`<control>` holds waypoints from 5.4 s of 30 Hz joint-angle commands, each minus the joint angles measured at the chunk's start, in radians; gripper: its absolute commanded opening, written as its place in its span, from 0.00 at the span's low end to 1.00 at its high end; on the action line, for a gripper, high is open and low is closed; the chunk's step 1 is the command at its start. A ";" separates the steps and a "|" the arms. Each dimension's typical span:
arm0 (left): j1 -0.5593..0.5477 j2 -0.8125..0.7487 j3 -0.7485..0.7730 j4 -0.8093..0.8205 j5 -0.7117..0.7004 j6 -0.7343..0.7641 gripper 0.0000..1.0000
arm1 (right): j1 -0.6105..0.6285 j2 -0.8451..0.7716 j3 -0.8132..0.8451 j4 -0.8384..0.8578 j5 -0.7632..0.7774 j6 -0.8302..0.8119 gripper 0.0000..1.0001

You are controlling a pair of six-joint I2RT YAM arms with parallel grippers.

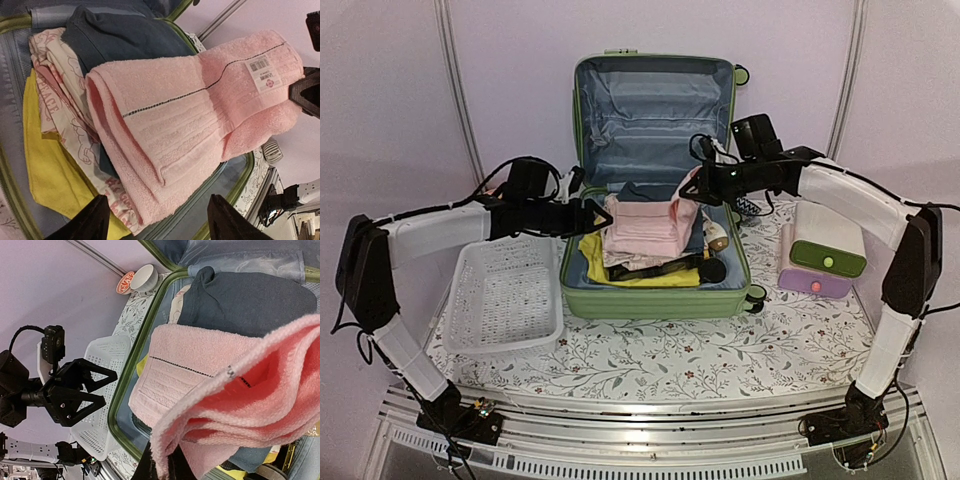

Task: Open, take out, and arrange the luggage
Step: Adjust the clothes in the opened luggage, then move the clothes to the opened luggage.

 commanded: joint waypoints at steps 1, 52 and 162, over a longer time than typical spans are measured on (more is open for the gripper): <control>0.021 -0.039 -0.021 0.003 0.002 0.021 0.70 | 0.021 0.045 0.072 -0.027 0.034 -0.024 0.05; 0.085 0.051 0.056 0.134 0.112 -0.040 0.64 | 0.201 0.253 0.235 0.218 0.004 0.041 0.67; 0.022 -0.207 -0.175 0.071 0.003 -0.051 0.96 | 0.015 -0.188 -0.581 0.518 -0.160 0.162 0.05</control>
